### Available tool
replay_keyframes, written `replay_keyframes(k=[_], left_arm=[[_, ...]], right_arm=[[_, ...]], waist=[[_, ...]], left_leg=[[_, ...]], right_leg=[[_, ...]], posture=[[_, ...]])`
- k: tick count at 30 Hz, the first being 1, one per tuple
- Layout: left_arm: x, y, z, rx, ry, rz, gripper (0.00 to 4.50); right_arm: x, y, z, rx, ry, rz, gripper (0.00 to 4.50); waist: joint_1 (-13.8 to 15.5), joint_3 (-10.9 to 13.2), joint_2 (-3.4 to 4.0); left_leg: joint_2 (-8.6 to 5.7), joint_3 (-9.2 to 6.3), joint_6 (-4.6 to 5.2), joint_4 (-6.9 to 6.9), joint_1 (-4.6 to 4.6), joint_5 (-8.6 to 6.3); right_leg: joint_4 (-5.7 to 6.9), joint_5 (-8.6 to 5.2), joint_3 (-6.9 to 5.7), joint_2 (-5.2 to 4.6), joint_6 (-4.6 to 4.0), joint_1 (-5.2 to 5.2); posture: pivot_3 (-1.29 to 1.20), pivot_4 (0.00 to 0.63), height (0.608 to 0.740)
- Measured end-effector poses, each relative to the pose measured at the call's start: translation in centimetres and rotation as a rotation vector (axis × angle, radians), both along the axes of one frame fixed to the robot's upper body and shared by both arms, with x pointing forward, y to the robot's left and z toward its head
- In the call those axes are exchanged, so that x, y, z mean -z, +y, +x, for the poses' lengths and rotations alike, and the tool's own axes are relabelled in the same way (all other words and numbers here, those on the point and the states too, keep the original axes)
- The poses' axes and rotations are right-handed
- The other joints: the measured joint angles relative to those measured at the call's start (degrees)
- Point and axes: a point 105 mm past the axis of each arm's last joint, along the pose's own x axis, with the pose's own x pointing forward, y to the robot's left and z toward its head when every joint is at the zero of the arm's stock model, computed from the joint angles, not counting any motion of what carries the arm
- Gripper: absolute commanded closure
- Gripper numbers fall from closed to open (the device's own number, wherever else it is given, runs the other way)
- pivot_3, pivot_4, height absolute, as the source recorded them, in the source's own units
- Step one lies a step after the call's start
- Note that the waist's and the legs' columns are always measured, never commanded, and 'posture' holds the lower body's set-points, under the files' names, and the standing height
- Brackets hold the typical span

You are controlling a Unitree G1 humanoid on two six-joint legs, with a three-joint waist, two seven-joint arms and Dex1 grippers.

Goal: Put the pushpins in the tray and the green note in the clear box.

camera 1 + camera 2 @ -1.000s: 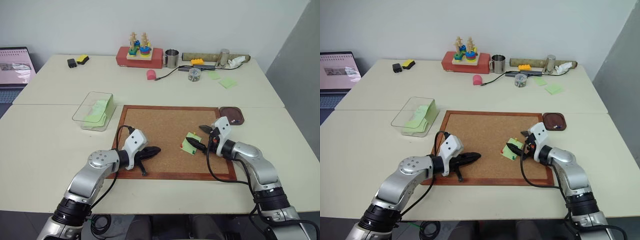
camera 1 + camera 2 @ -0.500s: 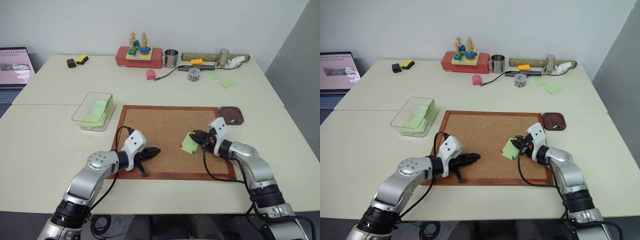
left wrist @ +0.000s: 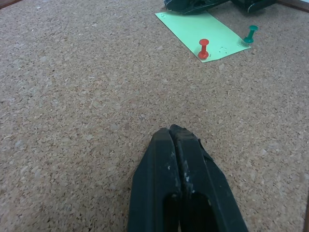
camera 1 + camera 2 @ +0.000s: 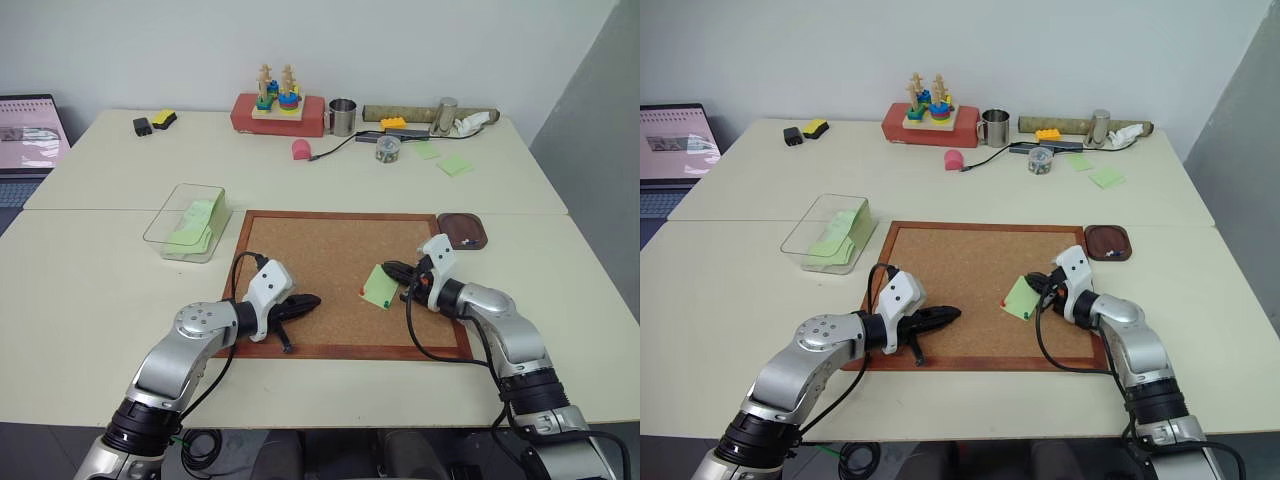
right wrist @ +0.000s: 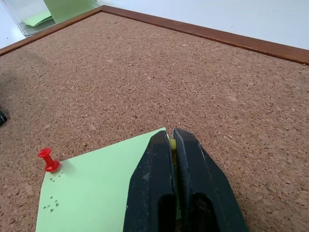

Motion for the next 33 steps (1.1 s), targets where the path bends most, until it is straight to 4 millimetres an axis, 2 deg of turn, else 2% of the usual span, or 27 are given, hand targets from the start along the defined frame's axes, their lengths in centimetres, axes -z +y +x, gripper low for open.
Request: replay_keyframes(k=[5, 13, 19, 26, 28, 33], left_arm=[[0.0, 0.0, 0.1, -0.003, -0.002, 0.004, 4.5], [0.0, 0.0, 0.1, -0.002, -0.001, 0.004, 4.5], [0.0, 0.0, 0.1, 0.0, 0.0, 0.004, 4.5], [0.0, 0.0, 0.2, 0.001, 0.001, 0.005, 4.5], [0.0, -0.1, 0.1, 0.002, 0.001, 0.005, 4.5], [0.0, -0.1, 0.1, 0.003, 0.002, 0.005, 4.5]], right_arm=[[-2.6, 0.8, -0.8, -0.053, -0.067, 0.065, 4.42], [-2.8, 0.3, -0.8, -0.033, -0.054, 0.076, 4.42], [-3.9, -1.6, -0.1, 0.035, -0.084, 0.096, 4.42], [-4.2, -2.0, 0.4, 0.063, -0.089, 0.089, 4.42], [-3.7, -3.4, 1.7, 0.162, -0.091, 0.043, 4.42], [-3.5, -8.6, 4.7, 0.448, -0.104, -0.018, 4.42]], waist=[[0.0, 0.0, 0.0], [0.01, 0.0, 0.0], [0.01, 0.0, 0.0], [0.0, 0.0, 0.0], [0.01, 0.0, 0.0], [-0.01, 0.0, 0.02]], left_leg=[[0.0, -0.02, 0.0, 0.01, 0.02, 0.0], [0.0, 0.0, 0.0, 0.02, 0.02, 0.0], [0.0, 0.0, 0.0, 0.01, 0.02, 0.0], [0.0, 0.0, 0.01, 0.02, 0.02, 0.0], [-0.01, 0.02, 0.01, 0.03, 0.02, 0.01], [-0.01, 0.06, 0.01, 0.0, 0.02, 0.01]], right_leg=[[0.01, -0.04, -0.01, 0.0, 0.07, 0.01], [0.01, -0.04, 0.0, 0.0, 0.07, 0.01], [0.01, -0.04, 0.0, 0.0, 0.07, 0.01], [0.01, -0.04, 0.01, 0.0, 0.07, 0.01], [0.01, -0.02, 0.01, -0.01, 0.05, 0.01], [0.01, 0.01, 0.04, -0.01, -0.01, 0.0]], posture=[[0.0, 0.15, 0.74], [0.0, 0.15, 0.74], [0.0, 0.15, 0.74], [0.0, 0.15, 0.74], [0.0, 0.15, 0.74], [0.0, 0.15, 0.74]])
